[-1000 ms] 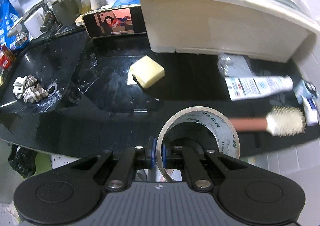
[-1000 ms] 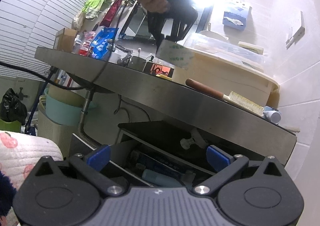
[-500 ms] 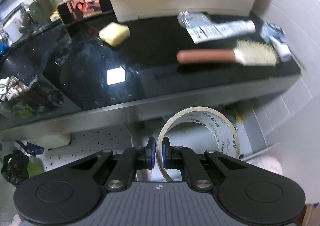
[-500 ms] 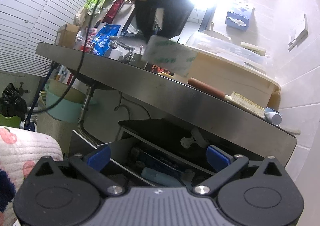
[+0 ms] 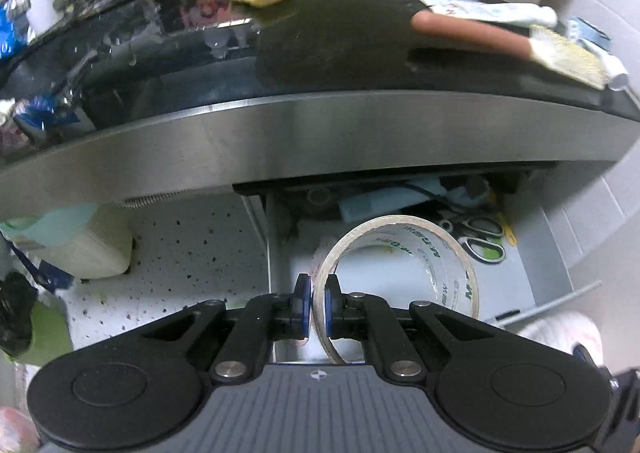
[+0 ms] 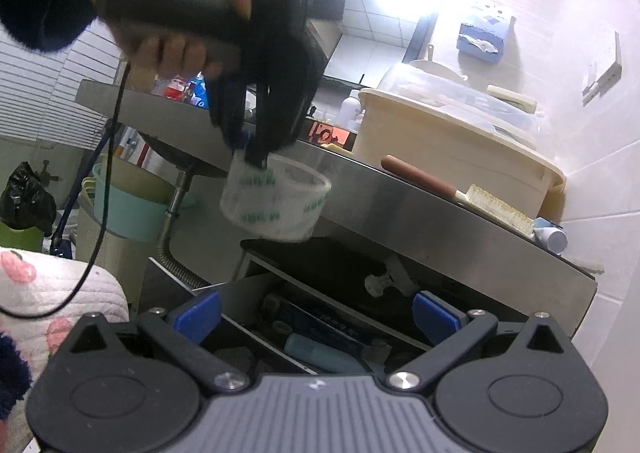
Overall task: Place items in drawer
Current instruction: 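Lift the clear tape roll with the left gripper and lower it into the open drawer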
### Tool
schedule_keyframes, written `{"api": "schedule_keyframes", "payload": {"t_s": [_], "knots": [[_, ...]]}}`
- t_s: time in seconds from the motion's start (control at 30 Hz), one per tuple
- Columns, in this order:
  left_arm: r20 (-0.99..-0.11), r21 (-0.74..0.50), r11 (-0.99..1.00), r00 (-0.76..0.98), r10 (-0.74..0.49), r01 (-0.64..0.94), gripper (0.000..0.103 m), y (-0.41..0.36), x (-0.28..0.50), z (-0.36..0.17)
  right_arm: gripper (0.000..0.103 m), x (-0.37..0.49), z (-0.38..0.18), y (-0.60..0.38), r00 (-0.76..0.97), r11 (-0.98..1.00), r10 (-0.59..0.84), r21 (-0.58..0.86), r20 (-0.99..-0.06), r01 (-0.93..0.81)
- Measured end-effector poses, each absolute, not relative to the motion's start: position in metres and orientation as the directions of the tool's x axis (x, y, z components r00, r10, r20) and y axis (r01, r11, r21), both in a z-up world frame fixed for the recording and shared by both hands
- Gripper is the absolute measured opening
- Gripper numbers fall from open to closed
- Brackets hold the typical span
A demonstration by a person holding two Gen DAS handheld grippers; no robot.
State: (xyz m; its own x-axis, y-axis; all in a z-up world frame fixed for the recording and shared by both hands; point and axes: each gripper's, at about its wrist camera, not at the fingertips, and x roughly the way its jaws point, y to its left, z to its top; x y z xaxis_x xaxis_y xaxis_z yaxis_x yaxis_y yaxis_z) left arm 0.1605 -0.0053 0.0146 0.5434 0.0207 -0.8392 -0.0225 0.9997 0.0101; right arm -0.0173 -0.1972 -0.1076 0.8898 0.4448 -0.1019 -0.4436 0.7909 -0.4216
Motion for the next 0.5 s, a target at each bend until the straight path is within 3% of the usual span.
{"api": "schedule_keyframes", "payload": {"t_s": [0.5], "knots": [[-0.868,-0.036,0.999,0.495,-0.039,0.017,0.007,-0.026,0.201,-0.072,0.103,-0.019,-0.106,-0.2,0.887,0.796,0.453,-0.409,-0.087,-0.446]]}}
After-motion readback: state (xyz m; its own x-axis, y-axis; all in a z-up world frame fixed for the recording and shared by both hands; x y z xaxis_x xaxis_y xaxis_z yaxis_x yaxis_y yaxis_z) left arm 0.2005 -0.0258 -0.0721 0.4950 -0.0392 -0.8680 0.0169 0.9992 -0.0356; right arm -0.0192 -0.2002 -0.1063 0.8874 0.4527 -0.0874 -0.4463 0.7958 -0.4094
